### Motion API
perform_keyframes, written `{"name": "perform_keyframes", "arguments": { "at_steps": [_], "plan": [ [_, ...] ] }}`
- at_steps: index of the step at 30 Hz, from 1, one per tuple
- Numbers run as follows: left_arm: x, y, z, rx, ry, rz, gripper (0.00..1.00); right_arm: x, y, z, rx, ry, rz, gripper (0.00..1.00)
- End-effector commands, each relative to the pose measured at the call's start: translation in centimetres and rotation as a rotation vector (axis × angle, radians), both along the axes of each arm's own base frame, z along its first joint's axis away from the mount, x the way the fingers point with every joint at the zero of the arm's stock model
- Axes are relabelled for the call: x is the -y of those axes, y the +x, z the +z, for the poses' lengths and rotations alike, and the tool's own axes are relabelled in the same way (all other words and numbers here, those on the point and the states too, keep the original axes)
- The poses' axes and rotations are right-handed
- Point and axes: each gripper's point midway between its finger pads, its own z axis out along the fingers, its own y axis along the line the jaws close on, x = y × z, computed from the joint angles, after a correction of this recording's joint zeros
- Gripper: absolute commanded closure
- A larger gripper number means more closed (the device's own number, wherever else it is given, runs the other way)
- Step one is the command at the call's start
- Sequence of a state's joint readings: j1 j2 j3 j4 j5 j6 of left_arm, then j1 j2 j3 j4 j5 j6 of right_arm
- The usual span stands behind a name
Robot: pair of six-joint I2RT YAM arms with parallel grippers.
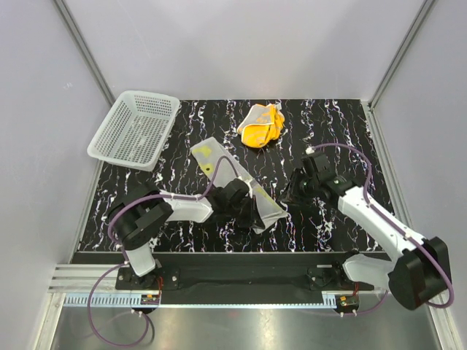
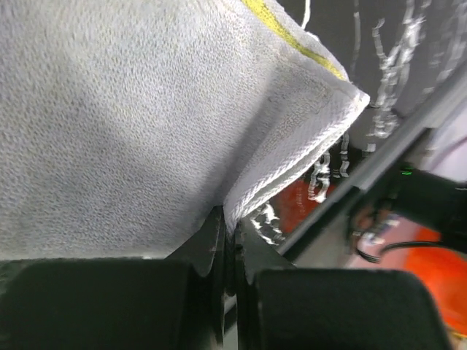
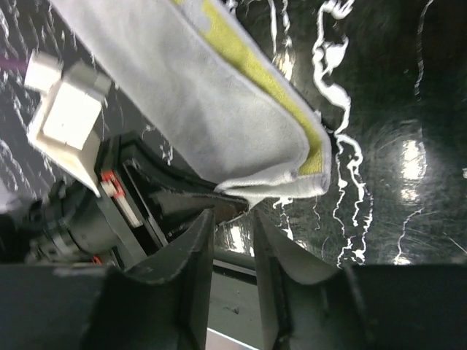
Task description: Roll the towels
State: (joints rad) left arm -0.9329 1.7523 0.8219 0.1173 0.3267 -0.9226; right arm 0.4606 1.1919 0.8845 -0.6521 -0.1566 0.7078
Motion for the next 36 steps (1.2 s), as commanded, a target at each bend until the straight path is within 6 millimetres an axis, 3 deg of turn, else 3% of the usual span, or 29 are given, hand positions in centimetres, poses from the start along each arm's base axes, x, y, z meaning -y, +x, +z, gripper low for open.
{"name": "perform_keyframes", "arguments": {
  "at_steps": [1, 4, 7, 13, 19, 36],
  "plan": [
    [1.9, -0.1, 3.1, -0.101, -0.216, 0.03, 1.0, -1.6, -1.0, 0.3, 0.056, 0.101, 0.071, 0.64],
    [1.9, -0.1, 2.4, -0.179, -0.268, 0.043, 1.0, -2.4, -2.3, -0.5, 0.049, 0.148, 0.089, 0.5],
    [1.6, 0.1, 1.7, -0.227, -0.274, 0.067, 1.0, -2.2, -3.0, -1.8, 0.026, 0.15, 0.067, 0.45],
    [1.6, 0.7, 1.0, -0.284, -0.284, 0.098, 1.0, -1.9, -3.8, -4.9, -0.029, 0.136, 0.018, 0.44],
    [1.7, 0.6, 0.8, -0.34, -0.339, 0.104, 1.0, -2.3, -4.2, -6.7, -0.045, 0.148, -0.002, 0.44],
    [1.3, 0.3, 1.4, -0.411, -0.426, 0.101, 1.0, -2.0, -1.9, -11.4, -0.081, 0.078, -0.146, 0.47]
  ]
}}
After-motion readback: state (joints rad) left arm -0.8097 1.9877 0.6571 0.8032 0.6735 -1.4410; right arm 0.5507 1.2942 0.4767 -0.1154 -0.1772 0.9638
